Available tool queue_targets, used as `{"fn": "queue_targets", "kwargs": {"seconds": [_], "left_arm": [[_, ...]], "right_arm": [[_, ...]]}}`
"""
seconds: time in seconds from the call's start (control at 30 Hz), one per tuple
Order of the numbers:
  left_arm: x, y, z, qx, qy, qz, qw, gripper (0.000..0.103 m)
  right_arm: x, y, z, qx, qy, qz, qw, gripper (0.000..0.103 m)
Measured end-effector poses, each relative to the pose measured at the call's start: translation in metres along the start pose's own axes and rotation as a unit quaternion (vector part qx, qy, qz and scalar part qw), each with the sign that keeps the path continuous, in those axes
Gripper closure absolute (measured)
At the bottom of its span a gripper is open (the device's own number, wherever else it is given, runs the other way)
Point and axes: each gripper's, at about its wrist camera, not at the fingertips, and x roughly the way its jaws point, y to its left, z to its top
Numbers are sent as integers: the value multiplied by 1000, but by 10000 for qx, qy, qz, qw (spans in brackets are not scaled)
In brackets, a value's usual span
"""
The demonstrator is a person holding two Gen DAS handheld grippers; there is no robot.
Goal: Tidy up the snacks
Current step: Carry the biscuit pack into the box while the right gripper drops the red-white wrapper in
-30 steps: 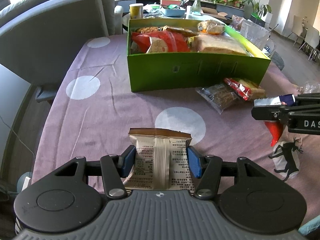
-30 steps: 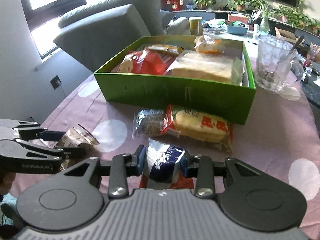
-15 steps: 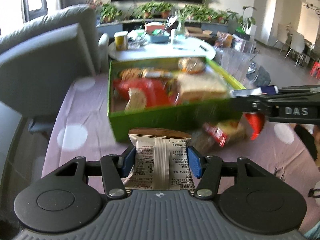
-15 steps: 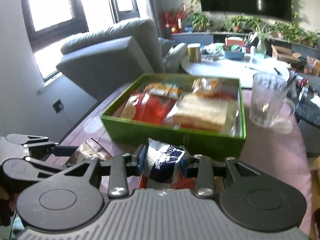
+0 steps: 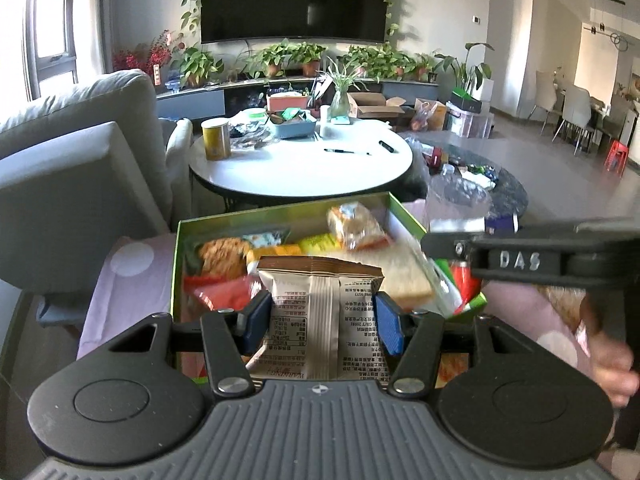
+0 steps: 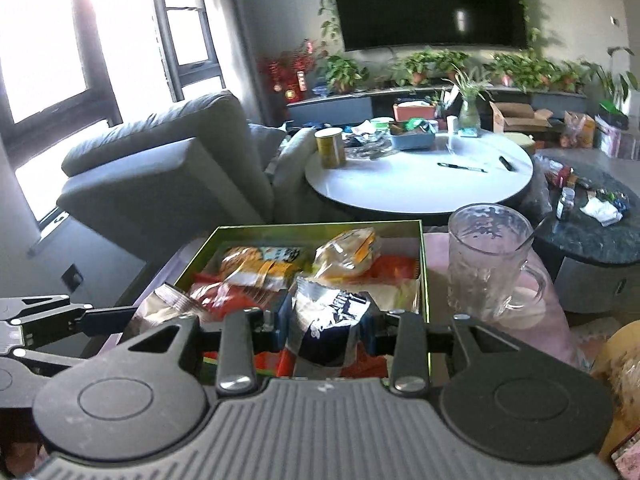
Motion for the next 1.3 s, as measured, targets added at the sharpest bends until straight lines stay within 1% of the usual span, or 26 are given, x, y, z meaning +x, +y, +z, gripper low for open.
{"fn": "queue_targets", "kwargs": {"seconds": [0.2,0.37,0.53,0.57,0.63,0.7,0.87,1.0,1.13,1.2,1.3], "left_arm": [[29,6,11,-345,78,-78,9993,51],[54,9,13,-560,179,-97,9982,51],[64,11,5,-789,253,-169,9964,50],[65,10,4,-797,268,-181,9963,50],[64,10,3,-787,261,-185,9964,49],[62,10,3,-786,251,-171,9964,48],[50,11,2,-794,170,-119,9966,44],[42,11,0,-765,150,-81,9969,42],[31,9,-6,-644,129,-32,9978,41],[24,8,-11,-551,137,-58,9984,41],[15,6,-21,-406,209,-147,9988,41]], "right_arm": [[26,-10,-1,134,97,-360,9992,62],[41,-17,-7,317,248,-382,9985,62],[46,-17,-9,364,297,-343,9983,62],[46,-19,-9,410,305,-320,9982,60],[46,-21,-8,503,307,-254,9979,60],[42,-23,-7,561,252,-244,9978,56],[27,-26,-4,544,84,-298,9980,52],[18,-29,-6,549,47,-319,9980,48],[11,-29,-12,488,82,-303,9983,45],[6,-28,-16,422,103,-281,9987,41],[0,-28,-23,322,139,-258,9991,41]]}}
